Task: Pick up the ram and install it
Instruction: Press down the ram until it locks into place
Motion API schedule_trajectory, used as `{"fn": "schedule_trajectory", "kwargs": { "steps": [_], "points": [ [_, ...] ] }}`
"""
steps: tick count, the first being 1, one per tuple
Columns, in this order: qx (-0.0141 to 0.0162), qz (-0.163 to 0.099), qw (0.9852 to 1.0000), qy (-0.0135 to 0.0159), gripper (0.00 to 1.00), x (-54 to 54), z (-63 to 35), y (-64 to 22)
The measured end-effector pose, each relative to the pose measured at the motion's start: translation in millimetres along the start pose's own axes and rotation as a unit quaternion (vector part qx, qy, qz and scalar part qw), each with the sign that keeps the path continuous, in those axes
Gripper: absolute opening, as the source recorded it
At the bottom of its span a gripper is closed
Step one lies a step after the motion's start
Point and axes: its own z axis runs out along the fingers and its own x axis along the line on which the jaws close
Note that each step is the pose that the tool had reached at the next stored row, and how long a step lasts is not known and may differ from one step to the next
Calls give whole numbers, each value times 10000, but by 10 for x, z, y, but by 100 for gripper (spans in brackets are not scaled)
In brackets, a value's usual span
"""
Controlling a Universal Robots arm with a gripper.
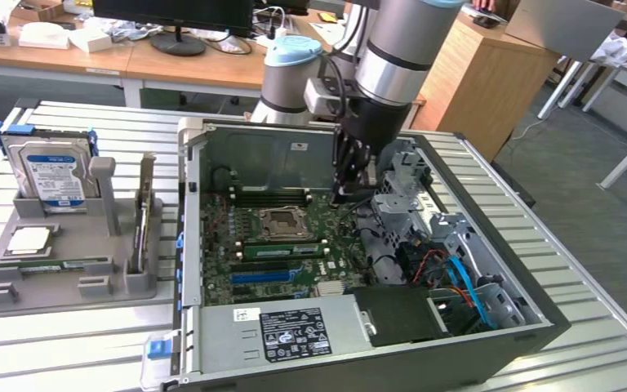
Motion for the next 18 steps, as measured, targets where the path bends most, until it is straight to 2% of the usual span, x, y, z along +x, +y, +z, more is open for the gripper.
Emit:
{"fn": "schedule_trajectory", "kwargs": {
  "steps": [18],
  "points": [
    [0, 0, 10000, 0, 10, 5, 165, -6]
  ]
}}
